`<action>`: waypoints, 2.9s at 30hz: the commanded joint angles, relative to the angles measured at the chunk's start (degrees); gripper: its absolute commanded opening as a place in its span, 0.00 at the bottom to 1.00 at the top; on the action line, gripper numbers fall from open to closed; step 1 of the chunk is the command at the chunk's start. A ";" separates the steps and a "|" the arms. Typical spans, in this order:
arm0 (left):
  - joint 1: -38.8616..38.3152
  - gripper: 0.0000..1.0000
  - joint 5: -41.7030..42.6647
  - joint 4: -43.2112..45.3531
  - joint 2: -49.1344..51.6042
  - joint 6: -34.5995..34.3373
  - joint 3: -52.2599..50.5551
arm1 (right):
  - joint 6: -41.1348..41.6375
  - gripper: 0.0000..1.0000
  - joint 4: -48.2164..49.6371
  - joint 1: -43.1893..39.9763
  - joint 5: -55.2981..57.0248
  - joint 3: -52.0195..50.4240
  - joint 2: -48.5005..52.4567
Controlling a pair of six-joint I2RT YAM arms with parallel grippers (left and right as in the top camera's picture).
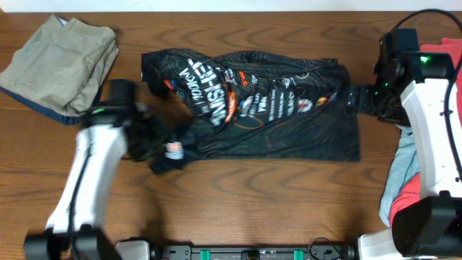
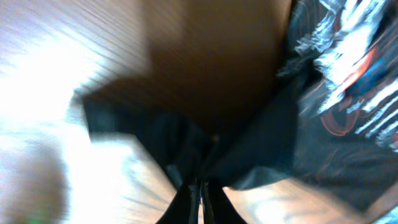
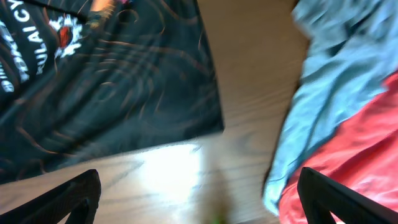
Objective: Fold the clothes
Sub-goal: 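Grip opposite jersey corners with both grippers and stretch it flat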
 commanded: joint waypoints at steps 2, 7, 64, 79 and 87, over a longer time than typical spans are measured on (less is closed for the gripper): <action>5.20 0.06 -1.16 -2.62 -4.94 2.45 -0.11 | 0.42 0.99 0.33 -0.20 -7.63 -6.10 -0.26; 4.59 0.06 -1.42 -6.86 -5.75 2.58 -0.15 | -0.33 0.99 1.62 0.55 -13.11 -16.72 -0.26; -16.11 0.54 -2.58 -4.39 13.27 3.06 -0.28 | 9.44 0.01 12.09 -14.93 7.15 -16.72 -1.03; -27.67 0.43 0.22 5.07 26.25 3.06 -0.28 | 9.44 0.01 11.85 -14.95 7.17 -16.72 -1.03; -23.23 0.06 -9.75 -4.24 25.51 5.05 2.75 | 9.11 0.01 11.85 -14.95 7.08 -16.72 -1.03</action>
